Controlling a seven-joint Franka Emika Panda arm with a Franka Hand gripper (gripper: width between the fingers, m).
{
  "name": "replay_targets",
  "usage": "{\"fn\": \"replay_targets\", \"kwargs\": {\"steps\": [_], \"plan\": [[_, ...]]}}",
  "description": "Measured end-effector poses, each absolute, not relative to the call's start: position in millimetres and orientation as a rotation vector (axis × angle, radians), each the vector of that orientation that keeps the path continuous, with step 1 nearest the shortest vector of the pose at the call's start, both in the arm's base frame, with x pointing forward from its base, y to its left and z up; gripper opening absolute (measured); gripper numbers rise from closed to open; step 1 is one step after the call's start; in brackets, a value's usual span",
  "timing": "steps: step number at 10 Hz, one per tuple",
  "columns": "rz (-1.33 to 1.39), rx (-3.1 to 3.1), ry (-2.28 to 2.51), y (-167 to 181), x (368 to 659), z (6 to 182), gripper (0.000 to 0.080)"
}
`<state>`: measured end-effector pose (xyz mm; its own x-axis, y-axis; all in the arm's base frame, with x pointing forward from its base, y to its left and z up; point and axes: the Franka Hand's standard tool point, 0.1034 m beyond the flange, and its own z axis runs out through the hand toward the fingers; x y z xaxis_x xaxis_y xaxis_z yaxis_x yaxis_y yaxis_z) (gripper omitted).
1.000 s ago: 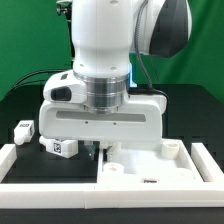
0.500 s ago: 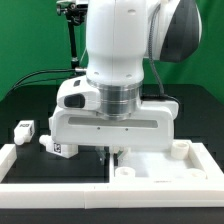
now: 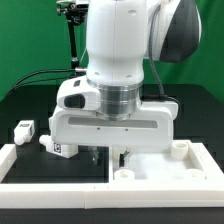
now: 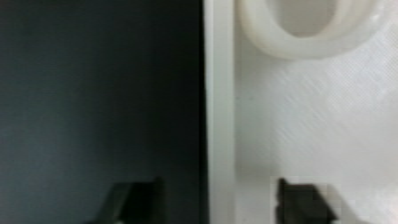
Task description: Assemble one leg
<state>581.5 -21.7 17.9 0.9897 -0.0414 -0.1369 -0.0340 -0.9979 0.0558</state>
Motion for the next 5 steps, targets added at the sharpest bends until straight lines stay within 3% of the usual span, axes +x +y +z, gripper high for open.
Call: {"fn": "replay_targets", "kwargs": {"steps": [1, 2, 3, 5], "plan": [[-0.223, 3.083, -0.035, -24.3, 580.9, 19.5, 0.0430], [-0.277, 3.098, 0.049, -33.0, 577.3, 32.0, 0.0559], [-0.292, 3.107, 0.078, -39.5, 576.6, 46.1, 0.0630], [-0.285, 3.112, 0.254, -45.7, 574.4, 64.3, 0.0644]]}}
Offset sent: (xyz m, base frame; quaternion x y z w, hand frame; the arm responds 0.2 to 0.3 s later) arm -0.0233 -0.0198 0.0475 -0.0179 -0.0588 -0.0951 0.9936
